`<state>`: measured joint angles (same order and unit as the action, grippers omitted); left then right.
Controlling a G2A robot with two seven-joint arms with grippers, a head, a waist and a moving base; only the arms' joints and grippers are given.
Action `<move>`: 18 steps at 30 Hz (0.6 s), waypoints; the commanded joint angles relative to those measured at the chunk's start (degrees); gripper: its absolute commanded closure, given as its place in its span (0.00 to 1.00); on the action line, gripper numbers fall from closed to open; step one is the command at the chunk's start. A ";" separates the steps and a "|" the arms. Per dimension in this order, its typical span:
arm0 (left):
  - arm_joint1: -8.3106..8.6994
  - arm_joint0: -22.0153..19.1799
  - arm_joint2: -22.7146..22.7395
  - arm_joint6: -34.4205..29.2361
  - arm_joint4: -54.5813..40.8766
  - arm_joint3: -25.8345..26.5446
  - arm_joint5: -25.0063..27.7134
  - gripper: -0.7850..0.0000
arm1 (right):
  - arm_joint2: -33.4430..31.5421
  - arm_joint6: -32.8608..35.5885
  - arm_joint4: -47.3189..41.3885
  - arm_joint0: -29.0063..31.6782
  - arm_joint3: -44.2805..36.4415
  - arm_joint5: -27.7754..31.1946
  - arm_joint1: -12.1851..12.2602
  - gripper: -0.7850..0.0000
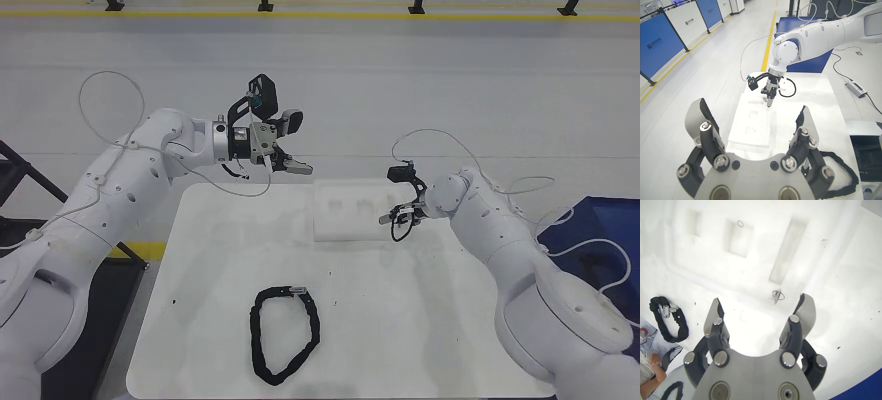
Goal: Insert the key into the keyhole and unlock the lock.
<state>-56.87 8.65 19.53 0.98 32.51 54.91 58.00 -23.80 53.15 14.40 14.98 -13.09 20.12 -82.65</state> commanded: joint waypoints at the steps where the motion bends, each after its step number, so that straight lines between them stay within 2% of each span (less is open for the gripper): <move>1: 0.00 0.00 0.00 0.00 0.00 0.00 0.00 0.00 | 0.13 -0.29 0.84 -0.11 0.45 -0.48 -0.34 0.49; 11: 0.00 0.00 0.00 0.00 0.00 0.00 0.00 0.00 | 0.08 -1.07 3.17 -0.14 2.32 -2.21 -1.47 0.64; 18: 0.00 0.00 0.00 0.00 0.00 0.00 0.00 0.00 | -0.03 -1.67 4.22 -0.32 2.84 -4.14 -1.86 0.65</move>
<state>-56.87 8.65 19.53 0.98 32.51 54.91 58.00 -23.82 51.46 18.65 14.65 -10.25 15.95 -84.52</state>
